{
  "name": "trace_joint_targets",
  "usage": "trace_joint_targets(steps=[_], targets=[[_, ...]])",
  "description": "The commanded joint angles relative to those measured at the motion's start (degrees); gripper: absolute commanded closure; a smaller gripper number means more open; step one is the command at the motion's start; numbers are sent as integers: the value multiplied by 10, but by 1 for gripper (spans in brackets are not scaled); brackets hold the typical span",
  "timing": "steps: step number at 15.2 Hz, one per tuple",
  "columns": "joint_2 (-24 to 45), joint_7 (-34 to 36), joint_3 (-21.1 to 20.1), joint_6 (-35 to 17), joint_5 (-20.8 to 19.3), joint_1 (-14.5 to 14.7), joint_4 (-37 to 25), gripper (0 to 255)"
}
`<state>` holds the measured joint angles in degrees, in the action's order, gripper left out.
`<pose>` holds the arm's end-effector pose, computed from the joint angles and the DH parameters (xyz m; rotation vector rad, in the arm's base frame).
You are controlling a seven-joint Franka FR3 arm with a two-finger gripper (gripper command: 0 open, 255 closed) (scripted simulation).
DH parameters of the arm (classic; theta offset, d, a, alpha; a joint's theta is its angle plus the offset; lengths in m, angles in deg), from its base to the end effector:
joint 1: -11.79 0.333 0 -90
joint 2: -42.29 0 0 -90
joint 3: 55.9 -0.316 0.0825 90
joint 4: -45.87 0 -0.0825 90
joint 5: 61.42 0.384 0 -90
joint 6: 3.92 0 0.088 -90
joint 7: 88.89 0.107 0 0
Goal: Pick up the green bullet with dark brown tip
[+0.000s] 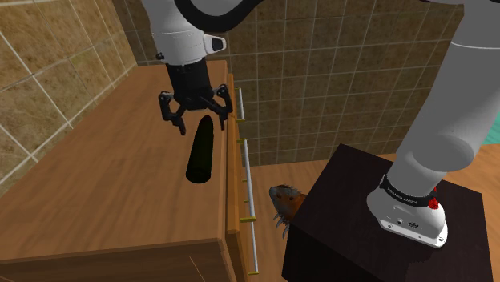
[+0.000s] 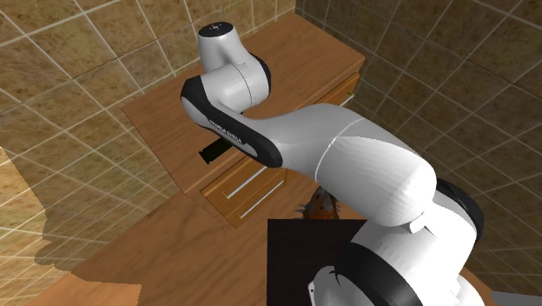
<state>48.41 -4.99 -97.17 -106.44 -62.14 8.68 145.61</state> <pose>0.4693 0.3489 0.5158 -2.8934 1.2184 0.1041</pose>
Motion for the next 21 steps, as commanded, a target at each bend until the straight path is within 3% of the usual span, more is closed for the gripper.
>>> trace_joint_targets(steps=[1,3,4,13,21], targets=[[4,2,0,-12,-3,1,9,0],[4,2,0,-12,-3,1,9,0],[3,2,0,-12,-2,1,9,255],[4,2,0,-12,-3,1,9,255],[3,4,-1,50,-2,3,-52,255]])
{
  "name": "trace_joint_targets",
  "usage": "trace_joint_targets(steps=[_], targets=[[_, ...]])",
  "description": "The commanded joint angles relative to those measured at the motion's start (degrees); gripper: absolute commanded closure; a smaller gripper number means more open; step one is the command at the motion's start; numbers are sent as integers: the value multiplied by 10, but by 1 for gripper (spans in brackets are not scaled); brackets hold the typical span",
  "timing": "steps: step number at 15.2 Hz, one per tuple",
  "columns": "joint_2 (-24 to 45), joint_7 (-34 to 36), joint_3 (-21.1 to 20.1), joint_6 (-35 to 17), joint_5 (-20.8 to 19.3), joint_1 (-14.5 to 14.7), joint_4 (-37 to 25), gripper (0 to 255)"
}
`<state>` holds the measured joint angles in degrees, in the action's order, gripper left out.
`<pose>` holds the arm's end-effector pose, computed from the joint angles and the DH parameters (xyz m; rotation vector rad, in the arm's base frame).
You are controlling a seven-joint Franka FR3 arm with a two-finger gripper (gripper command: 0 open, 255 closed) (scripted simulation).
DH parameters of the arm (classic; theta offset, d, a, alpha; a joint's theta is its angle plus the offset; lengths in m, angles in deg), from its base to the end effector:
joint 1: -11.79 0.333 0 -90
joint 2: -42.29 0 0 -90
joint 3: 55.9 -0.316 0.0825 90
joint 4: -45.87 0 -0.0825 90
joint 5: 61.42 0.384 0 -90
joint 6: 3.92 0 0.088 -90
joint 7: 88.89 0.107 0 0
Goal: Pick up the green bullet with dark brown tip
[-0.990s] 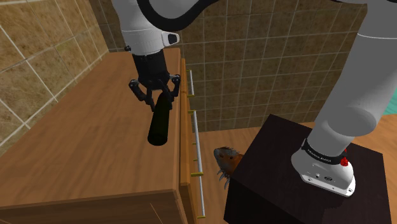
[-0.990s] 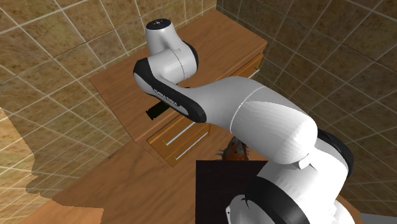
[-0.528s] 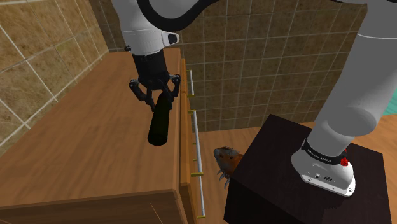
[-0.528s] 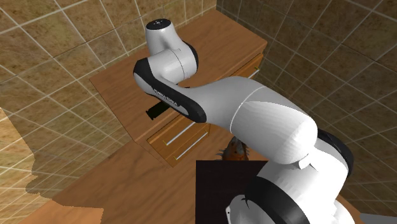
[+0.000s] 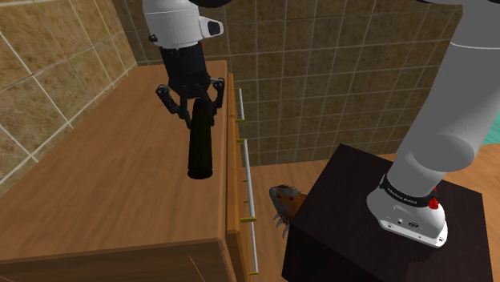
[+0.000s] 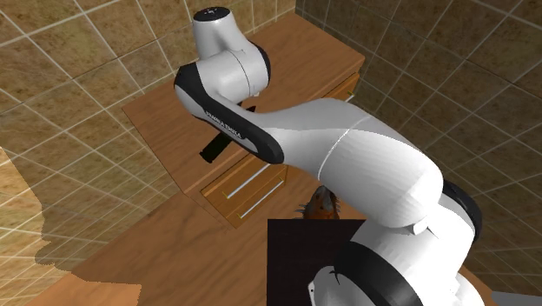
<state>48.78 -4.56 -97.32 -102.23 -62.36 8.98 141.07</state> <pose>0.4701 0.3507 0.5445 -2.8926 1.2185 0.1039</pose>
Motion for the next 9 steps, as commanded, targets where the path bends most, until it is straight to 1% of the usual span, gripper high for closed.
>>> trace_joint_targets(steps=[1,7,9], targets=[[0,0,0,15,0,0,-15,255],[8,5,-2,64,-5,5,-70,255],[9,6,-2,65,-6,5,-72,255]])
